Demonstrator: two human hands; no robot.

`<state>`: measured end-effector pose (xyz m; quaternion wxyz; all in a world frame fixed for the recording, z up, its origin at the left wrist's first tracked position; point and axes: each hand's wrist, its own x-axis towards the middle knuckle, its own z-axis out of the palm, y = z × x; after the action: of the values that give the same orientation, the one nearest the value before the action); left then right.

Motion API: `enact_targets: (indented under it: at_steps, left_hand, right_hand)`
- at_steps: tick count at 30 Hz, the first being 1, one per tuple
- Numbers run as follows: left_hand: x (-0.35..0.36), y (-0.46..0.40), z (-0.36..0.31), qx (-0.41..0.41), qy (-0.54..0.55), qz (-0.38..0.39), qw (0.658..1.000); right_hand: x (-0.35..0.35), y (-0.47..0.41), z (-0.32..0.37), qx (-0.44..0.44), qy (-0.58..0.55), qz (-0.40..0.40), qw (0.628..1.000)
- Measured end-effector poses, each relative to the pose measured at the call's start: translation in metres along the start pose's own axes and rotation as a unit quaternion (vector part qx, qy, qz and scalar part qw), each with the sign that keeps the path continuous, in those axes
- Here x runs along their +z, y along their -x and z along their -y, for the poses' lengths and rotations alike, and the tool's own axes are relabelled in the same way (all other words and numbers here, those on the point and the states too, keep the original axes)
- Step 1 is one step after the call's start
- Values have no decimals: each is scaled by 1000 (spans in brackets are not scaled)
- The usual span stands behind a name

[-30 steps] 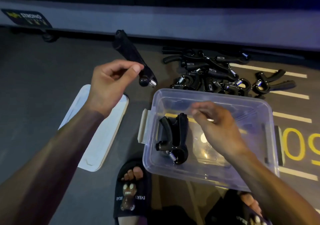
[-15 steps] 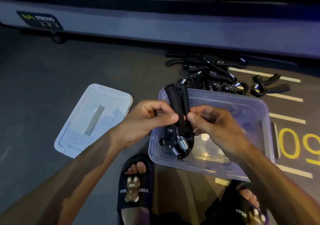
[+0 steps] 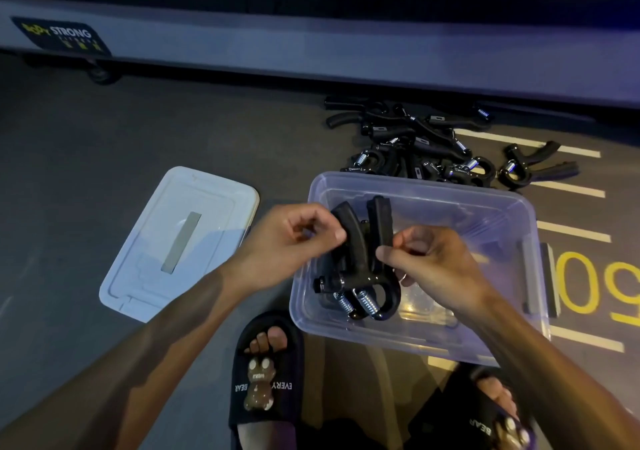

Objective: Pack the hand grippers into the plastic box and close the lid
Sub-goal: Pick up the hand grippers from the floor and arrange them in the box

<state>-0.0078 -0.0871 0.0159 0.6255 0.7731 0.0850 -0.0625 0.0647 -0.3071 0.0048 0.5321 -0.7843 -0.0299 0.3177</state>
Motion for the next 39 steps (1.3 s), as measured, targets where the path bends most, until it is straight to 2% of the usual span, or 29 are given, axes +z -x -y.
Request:
enact_targets:
  at_steps: [3, 6, 8, 13, 23, 25, 27, 32, 39]
  left_hand:
    - [-5, -4, 11, 29, -115, -148, 982]
    - [-6, -6, 23, 35, -234, -156, 959]
    - [-2, -7, 34, 19, -252, -132, 958]
    - [9, -6, 53, -17, -176, -101, 979]
    - [12, -8, 61, -10, -137, -112, 984]
    - [12, -8, 61, -12, -134, -113, 984]
    - [12, -8, 60, -11, -134, -115, 984]
    - [14, -7, 59, -9, -128, -119, 985]
    - [16, -6, 55, -10, -117, -120, 986]
  right_hand:
    - [1, -4, -13, 16, 92, -40, 995]
    - [11, -7, -23, 17, 133, -45, 990]
    - [18, -9, -26, 14, 160, -58, 985]
    - [26, -12, -29, 11, 165, -75, 983]
    - [29, -8, -24, 35, 70, -21, 997]
    - [27, -7, -24, 46, 86, -6, 995]
    - [22, -7, -26, 73, 94, 22, 993]
    - [21, -7, -38, 158, -9, 144, 977]
    - [19, -14, -49, 197, -61, 200, 958]
